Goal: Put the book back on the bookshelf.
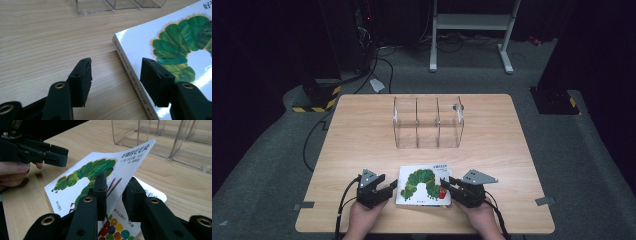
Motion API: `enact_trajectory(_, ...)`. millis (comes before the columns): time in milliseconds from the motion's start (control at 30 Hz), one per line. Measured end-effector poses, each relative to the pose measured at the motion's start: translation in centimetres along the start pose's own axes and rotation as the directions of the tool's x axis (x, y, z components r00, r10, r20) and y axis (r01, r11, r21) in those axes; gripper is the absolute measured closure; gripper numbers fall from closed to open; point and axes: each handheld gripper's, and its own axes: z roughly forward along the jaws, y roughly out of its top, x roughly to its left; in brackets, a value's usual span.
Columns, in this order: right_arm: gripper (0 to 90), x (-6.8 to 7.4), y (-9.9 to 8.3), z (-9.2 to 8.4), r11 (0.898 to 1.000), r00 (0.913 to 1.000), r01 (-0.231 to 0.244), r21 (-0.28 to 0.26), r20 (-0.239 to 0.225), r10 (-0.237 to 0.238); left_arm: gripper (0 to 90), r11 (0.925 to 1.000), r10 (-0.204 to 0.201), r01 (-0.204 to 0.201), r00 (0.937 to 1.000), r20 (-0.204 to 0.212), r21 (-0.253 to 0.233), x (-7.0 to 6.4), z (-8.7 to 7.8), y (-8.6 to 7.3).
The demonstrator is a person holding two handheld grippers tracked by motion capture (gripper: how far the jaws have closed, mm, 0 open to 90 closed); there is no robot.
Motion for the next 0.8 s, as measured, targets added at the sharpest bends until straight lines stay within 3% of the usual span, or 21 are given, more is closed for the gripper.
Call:
enact_trajectory(133,74.3,0.3,0.0,-0.1,1.0,0.9996,0.026,-0.016,0.004,-0.026,37.5,0.9999,0.012,-0.012,0.9995,0.029,0.001,-0.5,0.5,0.2)
enact_trajectory(400,74.6,0.6,0.2,-0.1,0.998,0.9977,0.065,-0.026,0.022,-0.065,31.1,0.9991,-0.034,0.031,0.994,0.104,0.03,-0.3,1.8,0.5)
enact_trajectory(433,74.6,0.7,0.2,-0.1,0.998,0.9978,0.063,-0.029,0.02,-0.063,30.8,0.9983,-0.051,0.048,0.9904,0.128,0.033,-0.2,2.0,0.6)
enact_trajectory(600,74.6,0.8,0.3,-0.2,0.996,0.9962,0.083,-0.029,0.029,-0.082,28.0,0.9964,-0.08,0.074,0.9825,0.168,0.042,-0.2,2.4,0.7)
enact_trajectory(633,74.5,0.8,0.3,-0.1,0.996,0.9957,0.088,-0.03,0.03,-0.087,27.0,0.9949,-0.096,0.088,0.9773,0.189,0.051,-0.1,2.7,0.7)
enact_trajectory(667,74.5,0.8,0.3,-0.1,0.996,0.9957,0.088,-0.03,0.03,-0.087,26.2,0.9949,-0.096,0.088,0.9773,0.189,0.051,-0.1,2.7,0.7)
enact_trajectory(733,74.5,0.9,0.4,-0.1,0.995,0.9954,0.091,-0.029,0.033,-0.09,25.1,0.9907,-0.13,0.118,0.9661,0.223,0.068,0.0,3.2,0.7)
enact_trajectory(800,74.5,0.9,0.4,-0.1,0.995,0.9952,0.093,-0.029,0.035,-0.092,24.4,0.9907,-0.129,0.115,0.9646,0.23,0.073,0.1,3.3,0.7)
